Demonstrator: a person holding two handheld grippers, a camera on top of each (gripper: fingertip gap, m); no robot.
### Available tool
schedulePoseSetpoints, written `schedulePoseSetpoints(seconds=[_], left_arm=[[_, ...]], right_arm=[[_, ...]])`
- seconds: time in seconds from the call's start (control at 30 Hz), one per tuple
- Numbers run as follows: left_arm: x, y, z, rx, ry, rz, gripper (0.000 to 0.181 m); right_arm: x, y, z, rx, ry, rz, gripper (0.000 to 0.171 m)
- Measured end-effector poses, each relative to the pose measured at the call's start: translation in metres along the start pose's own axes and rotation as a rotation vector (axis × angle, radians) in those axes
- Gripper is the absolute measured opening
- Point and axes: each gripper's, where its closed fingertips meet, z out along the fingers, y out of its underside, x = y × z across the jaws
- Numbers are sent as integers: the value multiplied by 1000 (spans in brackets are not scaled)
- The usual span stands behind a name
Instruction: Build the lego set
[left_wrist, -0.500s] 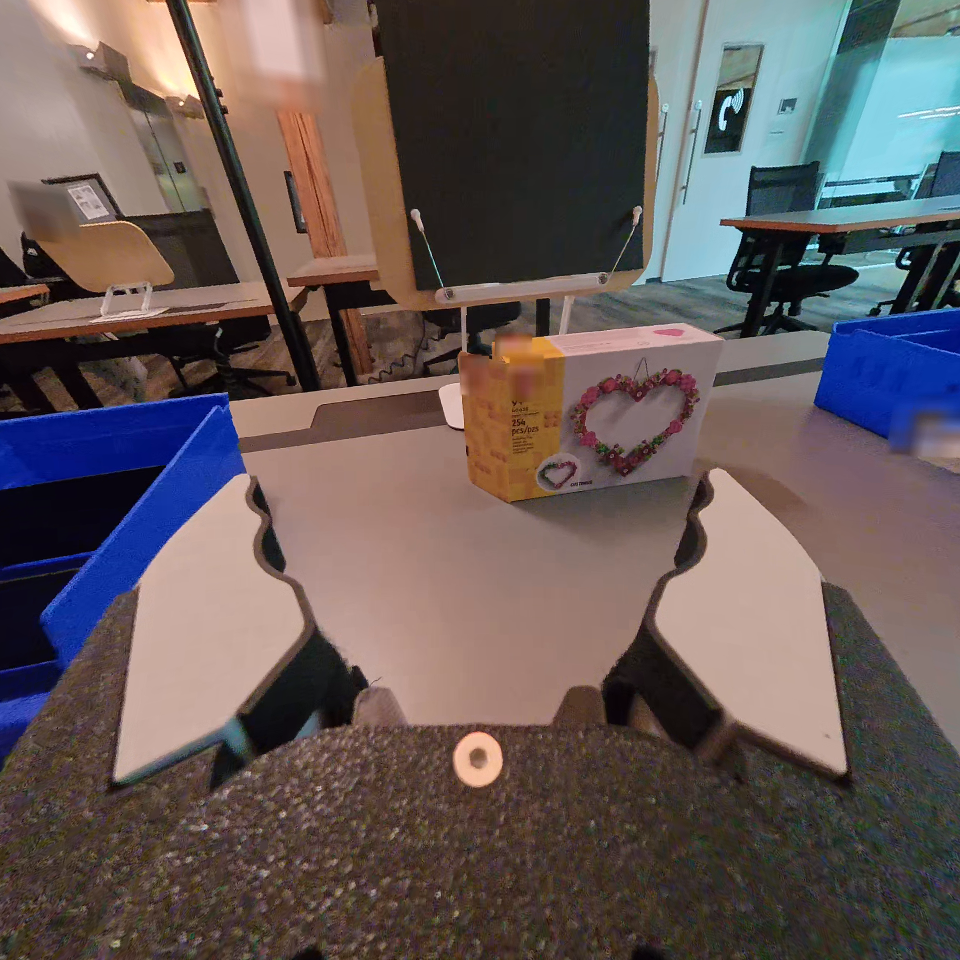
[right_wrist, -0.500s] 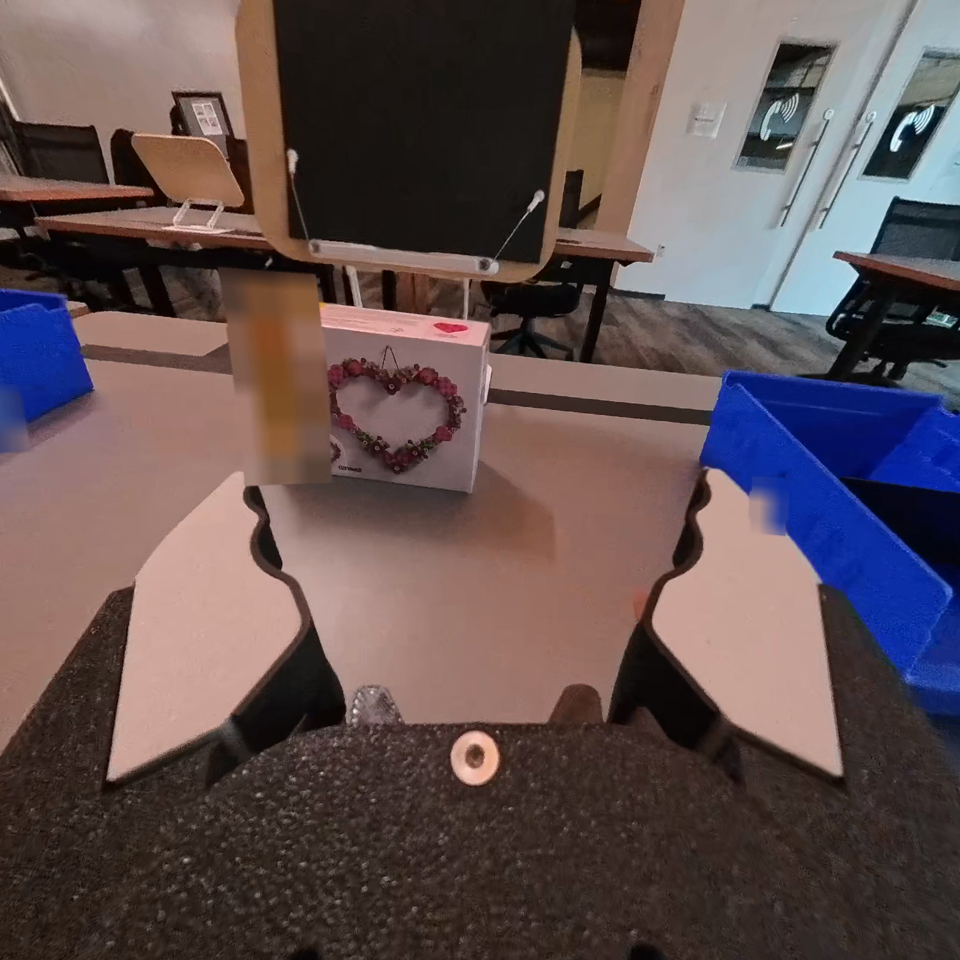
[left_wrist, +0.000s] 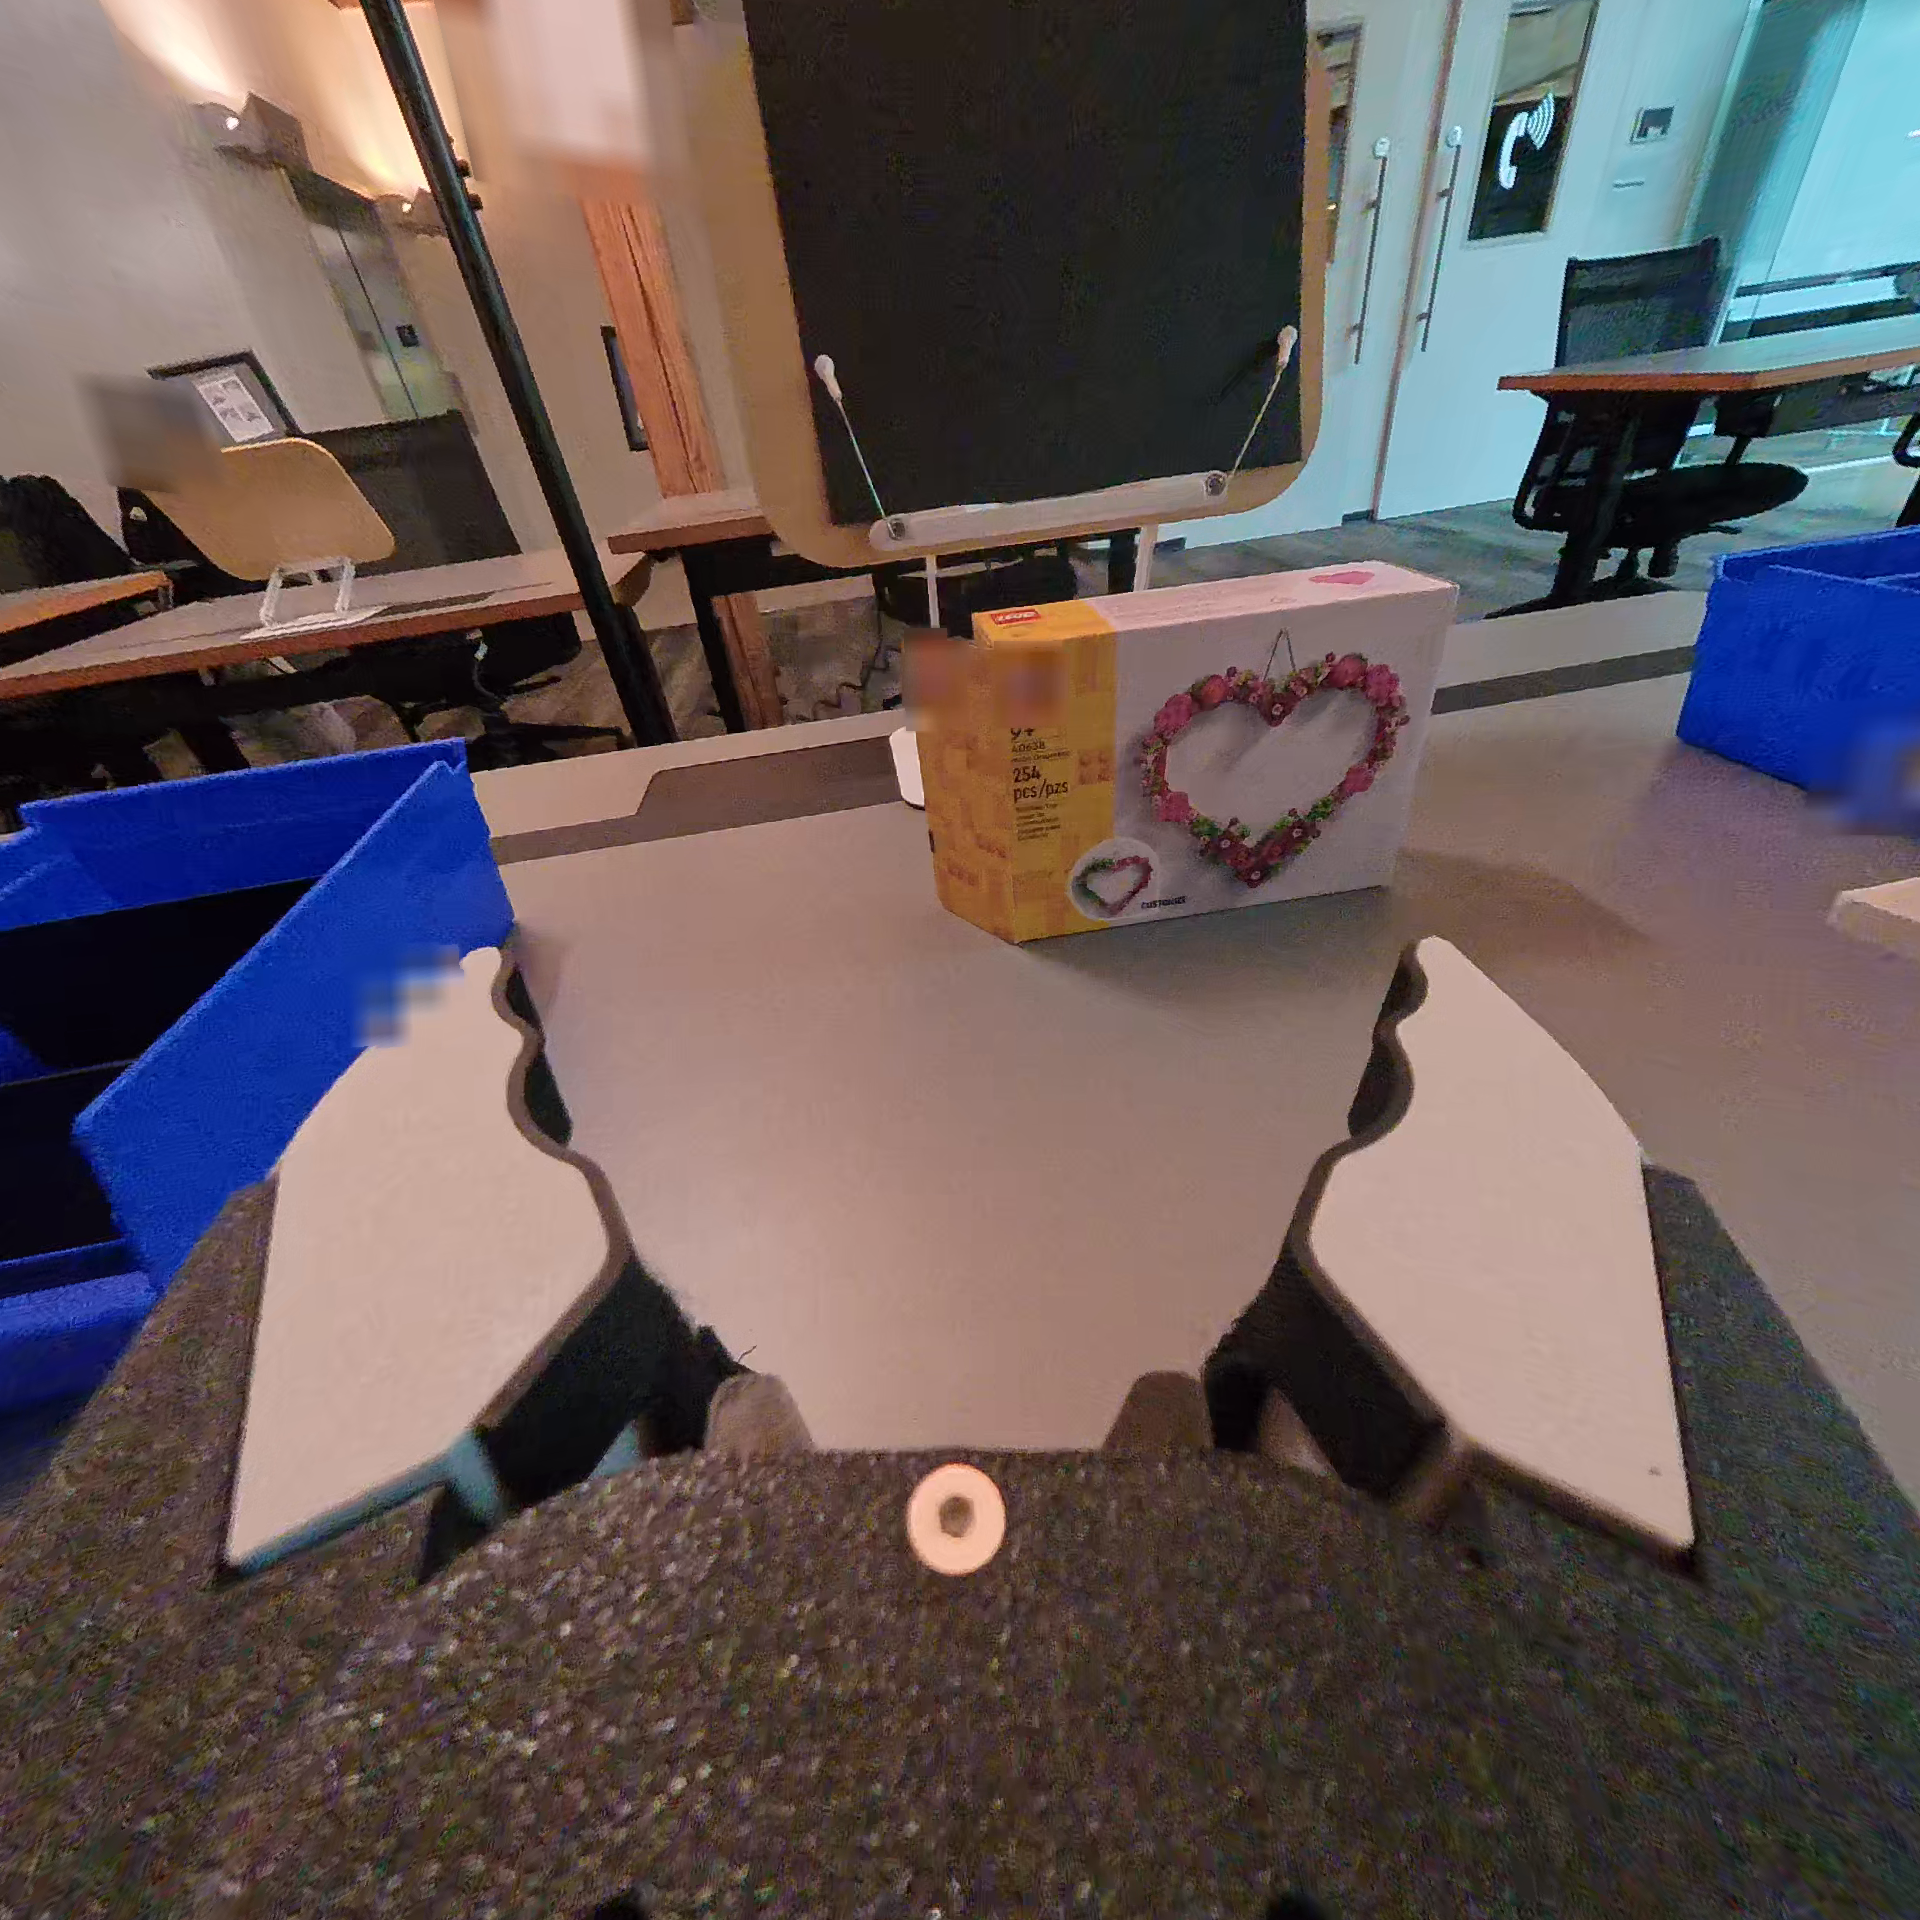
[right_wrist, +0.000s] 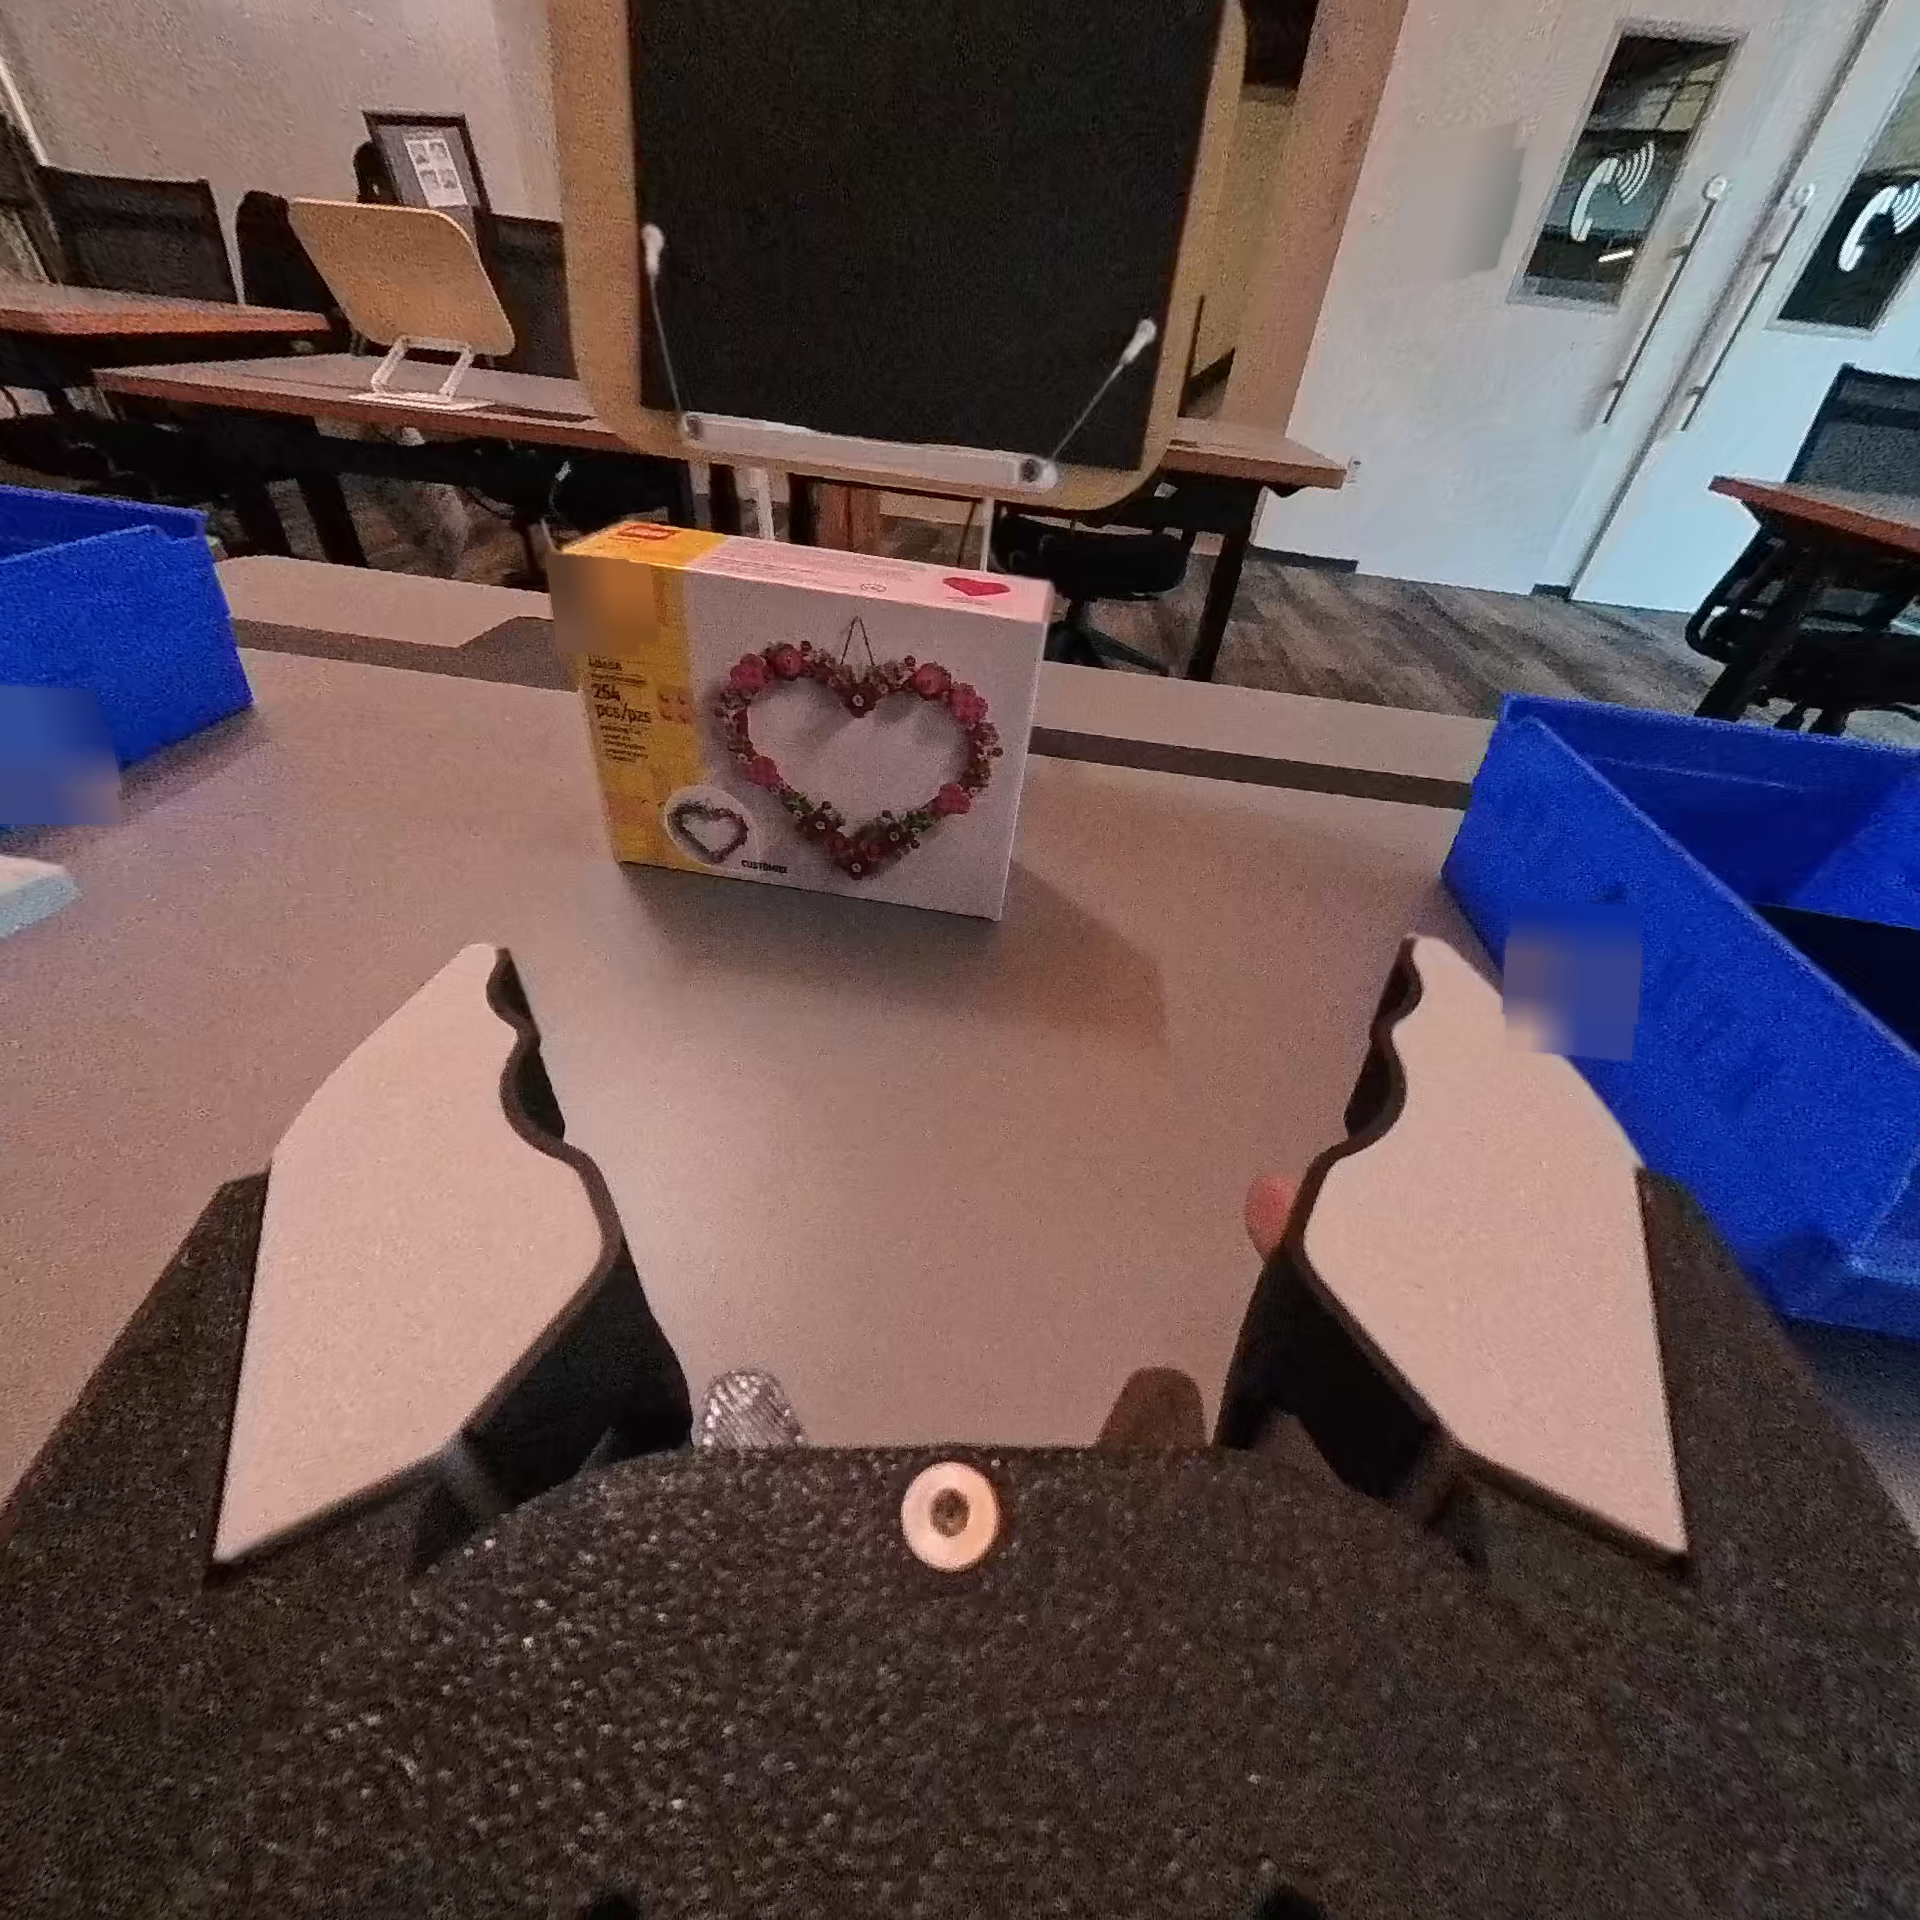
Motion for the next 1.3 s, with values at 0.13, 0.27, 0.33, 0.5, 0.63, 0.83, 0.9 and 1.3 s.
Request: schedulePoseSetpoints(seconds=[0.13, 0.27, 0.33, 0.5, 0.63, 0.83, 0.9, 1.3], left_arm=[[7, -2, 0, 4, 16, -3, 146], [11, -9, 5, 4, 22, -9, 146], [12, -11, 11, -5, 27, -18, 145], [11, -9, 26, -29, 19, -33, 145], [8, -3, 40, -43, -12, -35, 145], [3, 0, 61, -28, -68, -50, 145], [5, 4, 69, -28, -77, -63, 145], [28, 39, 122, -114, -84, -130, 140]], right_arm=[[-8, -6, -1, 16, -7, -20, 145], [-9, -6, 7, 2, 0, -17, 142], [-11, -5, 14, -10, -4, -16, 141], [-8, -7, 30, -17, 10, -14, 142], [-5, -5, 41, -26, 21, -2, 141], [5, -1, 66, -27, 55, 15, 139], [8, 1, 75, -32, 63, 24, 139], [14, 26, 122, -77, 104, 38, 134]])
